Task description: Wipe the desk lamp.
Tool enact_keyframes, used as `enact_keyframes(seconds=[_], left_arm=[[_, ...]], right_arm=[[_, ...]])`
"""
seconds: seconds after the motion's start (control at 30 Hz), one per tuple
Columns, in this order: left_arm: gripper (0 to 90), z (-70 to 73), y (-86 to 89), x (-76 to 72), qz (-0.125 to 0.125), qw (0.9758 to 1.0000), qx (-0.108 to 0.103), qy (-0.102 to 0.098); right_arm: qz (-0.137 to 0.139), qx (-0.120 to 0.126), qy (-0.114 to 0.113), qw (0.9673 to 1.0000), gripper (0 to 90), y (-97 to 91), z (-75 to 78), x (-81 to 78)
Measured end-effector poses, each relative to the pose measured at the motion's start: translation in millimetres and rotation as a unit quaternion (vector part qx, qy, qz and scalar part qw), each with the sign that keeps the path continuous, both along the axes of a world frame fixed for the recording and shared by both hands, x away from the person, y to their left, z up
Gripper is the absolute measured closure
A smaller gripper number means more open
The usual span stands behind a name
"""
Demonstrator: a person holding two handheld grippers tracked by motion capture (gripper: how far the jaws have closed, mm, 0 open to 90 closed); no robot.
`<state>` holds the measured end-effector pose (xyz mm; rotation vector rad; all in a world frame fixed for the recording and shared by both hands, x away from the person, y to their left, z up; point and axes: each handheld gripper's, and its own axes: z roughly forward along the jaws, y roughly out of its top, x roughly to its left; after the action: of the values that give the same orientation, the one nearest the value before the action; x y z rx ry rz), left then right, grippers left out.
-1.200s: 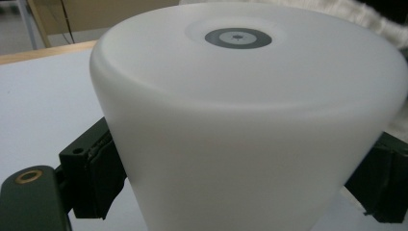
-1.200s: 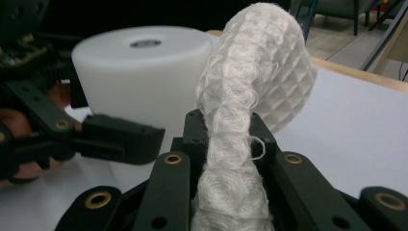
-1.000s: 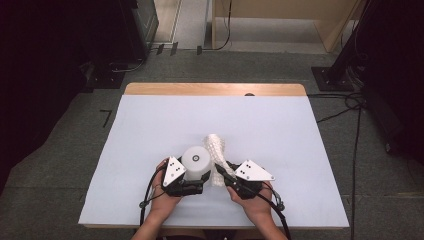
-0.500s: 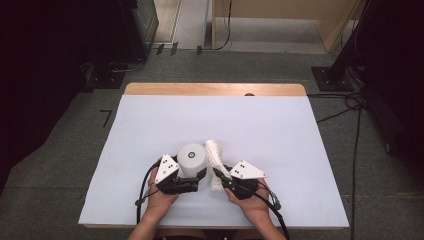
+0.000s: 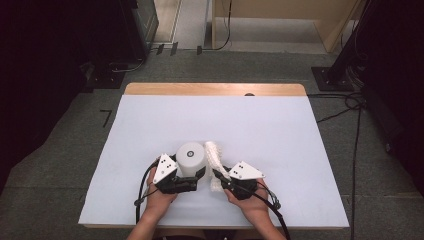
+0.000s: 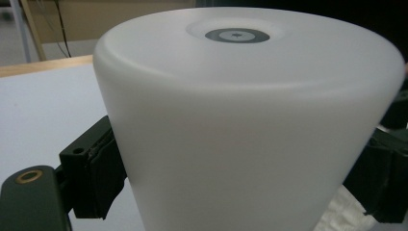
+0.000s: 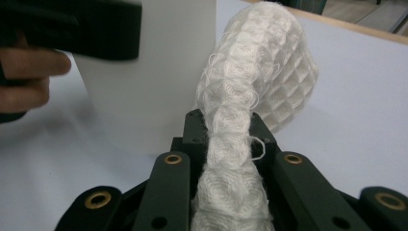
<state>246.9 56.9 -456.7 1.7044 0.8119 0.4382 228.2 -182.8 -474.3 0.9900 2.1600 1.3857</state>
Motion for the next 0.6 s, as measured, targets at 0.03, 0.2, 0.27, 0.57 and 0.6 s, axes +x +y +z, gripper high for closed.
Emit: enact_keyframes(seconds=[0.03,0.2,0.27,0.57,0.6], left_arm=[[8.6,0.5,1.3,0.2,0.0,1.0,-0.003,0.0],[8.6,-4.7,-3.3,-0.3,-0.003,1.0,0.007,0.0],[8.6,-7.2,-6.0,-0.5,-0.003,0.9998,0.017,-0.004],[8.5,-21.3,-12.2,1.6,0.002,0.9972,0.072,-0.02],[8.5,-22.1,-12.8,1.6,0.001,0.9966,0.079,-0.023]], right_arm=[[0.0,-0.003,0.003,1.0,75.7,1.1,-1.4,0.2],[-0.004,-0.005,0.002,1.0,75.7,1.0,-0.6,0.2],[-0.005,-0.002,-0.004,1.0,75.7,-0.3,2.1,-0.6],[-0.02,0.014,-0.009,0.9997,75.7,-11.1,7.9,1.5],[-0.021,0.014,-0.008,0.9996,75.7,-11.6,8.0,1.7]])
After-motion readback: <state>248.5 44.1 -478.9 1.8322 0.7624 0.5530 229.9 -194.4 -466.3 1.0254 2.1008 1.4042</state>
